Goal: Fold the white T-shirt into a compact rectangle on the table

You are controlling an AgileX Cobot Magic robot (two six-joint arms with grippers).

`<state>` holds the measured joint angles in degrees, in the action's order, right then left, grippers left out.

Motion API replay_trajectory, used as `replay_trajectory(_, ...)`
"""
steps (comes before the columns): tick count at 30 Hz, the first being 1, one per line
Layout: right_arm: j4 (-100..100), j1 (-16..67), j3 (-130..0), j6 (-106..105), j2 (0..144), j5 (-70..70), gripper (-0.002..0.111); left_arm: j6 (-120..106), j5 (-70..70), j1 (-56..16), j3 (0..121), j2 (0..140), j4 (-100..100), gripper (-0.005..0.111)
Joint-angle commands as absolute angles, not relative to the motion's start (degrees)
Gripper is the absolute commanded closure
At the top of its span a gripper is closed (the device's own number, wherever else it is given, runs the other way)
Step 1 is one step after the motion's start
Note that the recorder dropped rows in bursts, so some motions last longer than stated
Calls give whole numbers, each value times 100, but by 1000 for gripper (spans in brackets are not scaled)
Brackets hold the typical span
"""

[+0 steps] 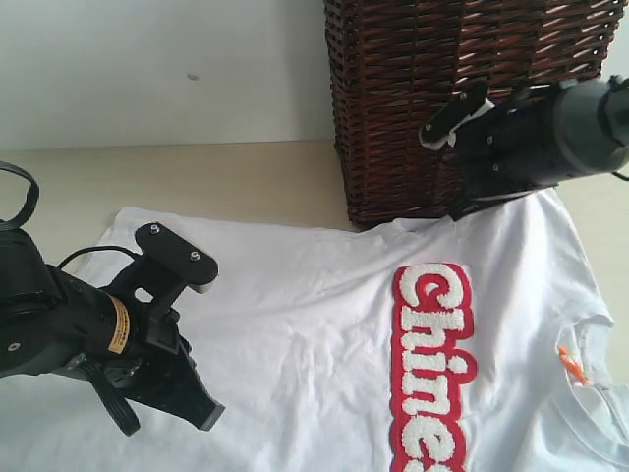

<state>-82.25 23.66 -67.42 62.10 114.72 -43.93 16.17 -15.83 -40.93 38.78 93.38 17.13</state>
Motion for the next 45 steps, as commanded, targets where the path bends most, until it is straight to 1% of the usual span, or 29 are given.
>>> replay_trajectory(1, -8103, 2350, -6798, 5989, 10901, -3302, 108, 1648, -1555, -4109, 3866, 9333, 1731, 107)
replay_trajectory(4, -7646, 2350, -6798, 5413, 10744, -3026, 105, 1648, -1555, -4109, 3866, 9333, 1731, 107)
replay_trajectory(7, -6925, 2350, -6798, 4432, 10755, -3365, 95, 1648, -1567, -4109, 3866, 9333, 1731, 107)
replay_trajectory(9, -6502, 2331, -6798, 3729, 10838, -3878, 86, 1648, -1567, -4109, 3866, 9333, 1731, 107)
replay_trajectory(12, -6379, 2197, -6798, 3726, 10988, -4488, 74, 1648, -1579, -4109, 3866, 9333, 1731, 107)
replay_trajectory(13, -6343, 2136, -6798, 3912, 11021, -4581, 72, 1648, -1591, -4109, 3866, 9333, 1731, 107)
replay_trajectory(15, -6065, 2026, -6798, 4240, 11059, -4773, 72, 1648, -1601, -4109, 3866, 9333, 1731, 107)
replay_trajectory(17, -5596, 1996, -6773, 4082, 11069, -4776, 73, 1648, -1573, -4109, 3866, 9333, 1731, 107)
replay_trajectory(21, -4021, 1996, -6719, 2247, 11059, -4716, 78, 1628, -1407, -4109, 3866, 9333, 1910, 107)
replay_trajectory(25, -2067, 1996, -6719, 401, 10909, -4275, 78, 1666, -1314, -4109, 3866, 9333, 1910, 107)
replay_trajectory(28, -1117, 1996, -6729, -658, 10626, -3915, 78, 1666, -1398, -4109, 3866, 9333, 1899, 107)
replay_trajectory(31, -606, 1996, -6887, -1361, 10289, -3863, 78, 1666, -1459, -4109, 3866, 9301, 1886, 107)
replay_trajectory(33, -600, 1996, -7129, -1383, 10129, -3904, 72, 1666, -1487, -4109, 3866, 9298, 1863, 107)
replay_trajectory(35, -600, 1996, -7378, -1383, 10075, -4216, 60, 1666, -1540, -4109, 3866, 9295, 1862, 107)
replay_trajectory(37, -731, 2066, -7593, -1409, 10075, -4792, 46, 1666, -1628, -4109, 3866, 9285, 1862, 107)
replay_trajectory(39, -1046, 2125, -7647, -1566, 10075, -5232, 36, 1666, -1669, -4109, 3866, 9285, 1862, 107)
replay_trajectory(40, -1198, 2162, -7659, -1710, 10075, -5426, 33, 1666, -1684, -4109, 3866, 9275, 1862, 107)
replay_trajectory(41, -1321, 2199, -7659, -1927, 10075, -5583, 33, 1666, -1695, -4109, 3866, 9274, 1862, 107)
replay_trajectory(45, -1248, 2266, -7659, -2196, 10075, -5645, 35, 1666, -1718, -4109, 3866, 9274, 1862, 107)
